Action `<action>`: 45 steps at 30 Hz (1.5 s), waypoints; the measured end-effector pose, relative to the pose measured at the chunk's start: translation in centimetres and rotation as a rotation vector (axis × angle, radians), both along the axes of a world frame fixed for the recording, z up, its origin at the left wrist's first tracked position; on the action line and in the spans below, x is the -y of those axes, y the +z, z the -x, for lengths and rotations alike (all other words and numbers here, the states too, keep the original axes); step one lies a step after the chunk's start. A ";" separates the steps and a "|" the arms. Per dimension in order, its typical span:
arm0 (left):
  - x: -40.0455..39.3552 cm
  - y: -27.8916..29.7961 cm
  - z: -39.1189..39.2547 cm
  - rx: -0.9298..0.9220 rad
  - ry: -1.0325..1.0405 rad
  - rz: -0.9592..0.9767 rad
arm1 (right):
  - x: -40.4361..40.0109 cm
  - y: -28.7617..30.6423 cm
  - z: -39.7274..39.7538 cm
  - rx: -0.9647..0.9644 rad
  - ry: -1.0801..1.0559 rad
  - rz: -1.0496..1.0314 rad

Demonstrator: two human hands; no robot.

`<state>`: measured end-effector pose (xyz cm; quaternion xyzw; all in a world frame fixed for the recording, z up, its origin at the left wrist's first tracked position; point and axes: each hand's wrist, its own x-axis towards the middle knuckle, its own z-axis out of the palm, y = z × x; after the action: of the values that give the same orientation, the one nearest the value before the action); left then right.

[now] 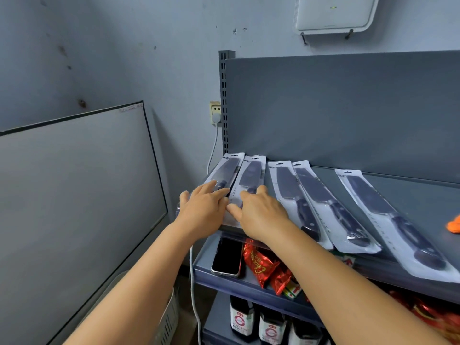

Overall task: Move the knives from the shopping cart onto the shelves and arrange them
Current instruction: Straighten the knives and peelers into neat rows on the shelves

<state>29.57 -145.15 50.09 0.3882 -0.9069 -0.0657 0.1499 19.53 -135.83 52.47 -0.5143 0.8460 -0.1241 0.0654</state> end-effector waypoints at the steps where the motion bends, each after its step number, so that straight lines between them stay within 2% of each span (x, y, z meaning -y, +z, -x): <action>1: -0.1 0.0 0.0 -0.013 -0.041 0.007 | -0.4 0.0 0.2 0.003 0.019 0.000; 5: -0.8 0.2 0.7 -0.018 -0.149 0.039 | -2.3 1.0 1.4 0.034 0.037 0.040; 9: -4.6 1.4 2.9 -0.173 -0.313 0.014 | -5.2 2.4 4.2 -0.051 -0.009 0.065; 11: -7.0 1.6 4.3 -0.152 -0.404 0.002 | -6.8 2.6 5.8 -0.059 -0.054 0.041; 14: -9.4 1.0 6.6 -0.005 -0.464 -0.017 | -8.7 2.0 8.0 -0.014 -0.133 -0.013; 17: -10.5 0.0 8.3 0.148 -0.462 0.017 | -9.9 0.7 9.5 0.037 -0.182 -0.109; 20: -10.9 0.1 8.7 0.212 -0.431 -0.036 | -10.4 -0.2 10.3 0.087 -0.207 -0.156; 28: -10.2 1.7 7.4 0.283 -0.408 -0.125 | -10.6 -0.4 11.1 -0.021 -0.215 -0.097; 34: -9.3 2.0 6.5 0.289 -0.388 -0.183 | -10.9 0.7 9.9 0.029 -0.243 -0.050; 45: -9.8 2.6 6.5 0.343 -0.336 -0.112 | -9.7 0.7 7.7 0.116 -0.324 0.048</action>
<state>23.05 -135.38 52.67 0.2453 -0.9658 -0.0731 -0.0409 11.84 -126.11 53.20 -0.3646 0.9095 -0.1826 0.0808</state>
